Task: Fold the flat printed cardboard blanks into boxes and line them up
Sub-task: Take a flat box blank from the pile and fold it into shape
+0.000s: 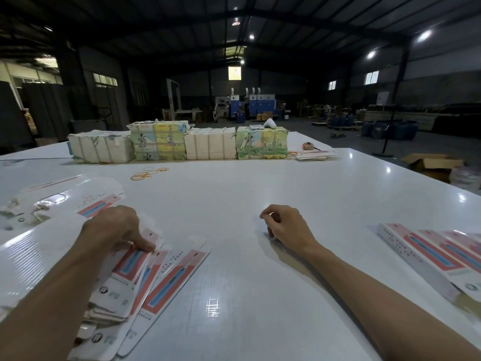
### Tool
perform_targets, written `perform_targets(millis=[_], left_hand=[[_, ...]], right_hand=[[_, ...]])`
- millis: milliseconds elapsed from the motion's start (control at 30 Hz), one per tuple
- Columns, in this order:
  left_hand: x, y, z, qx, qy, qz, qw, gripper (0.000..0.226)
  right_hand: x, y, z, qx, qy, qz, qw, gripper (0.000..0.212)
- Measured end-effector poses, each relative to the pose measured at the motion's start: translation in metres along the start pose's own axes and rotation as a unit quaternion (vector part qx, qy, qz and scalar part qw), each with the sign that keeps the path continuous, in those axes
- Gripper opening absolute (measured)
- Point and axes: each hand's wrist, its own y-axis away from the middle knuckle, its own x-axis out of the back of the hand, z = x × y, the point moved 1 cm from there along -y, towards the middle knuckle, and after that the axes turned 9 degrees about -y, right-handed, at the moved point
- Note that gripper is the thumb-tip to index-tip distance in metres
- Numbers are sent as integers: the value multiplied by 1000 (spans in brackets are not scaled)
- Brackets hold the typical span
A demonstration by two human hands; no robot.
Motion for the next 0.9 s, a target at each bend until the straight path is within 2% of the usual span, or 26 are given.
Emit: perform_targets(millis=[133,200,233,267,333,400,467,533,600,733,800,900], left_hand=[[11,-7,-2,-59,93,51,993,42],[20,-5,4,-106,166,43,980,30],[25,-1,10,-134,240,24,961,27],[29,5,18,-164,340,-12,926,28],[36,26,41,-232,527,-117,809,36],[38,47,71,-287,610,-196,712,39],[32,62,103,-312,643,-240,657,42],[19,72,131,-323,649,-263,637,46],[0,76,154,-346,642,-272,628,53],[-36,69,178,-379,678,-260,574,59],[-41,65,179,-373,692,-225,575,58],[-42,63,177,-354,693,-209,592,63]], right_hand=[[-1,-1,0,0,1,-5,1000,21],[-1,-1,0,3,-7,-5,1000,21],[0,-1,0,7,-13,-2,1000,20],[-1,-1,0,14,-19,4,1000,20],[-1,-2,-3,39,-37,34,998,18],[0,-4,-8,79,-68,85,991,16],[4,-5,-15,122,-104,145,976,17],[9,-4,-20,159,-116,183,963,22],[13,-4,-21,184,-85,182,962,28],[5,-1,-21,149,-29,63,986,50],[-2,-1,-21,122,-18,10,992,54],[-6,-3,-22,117,-29,1,993,36]])
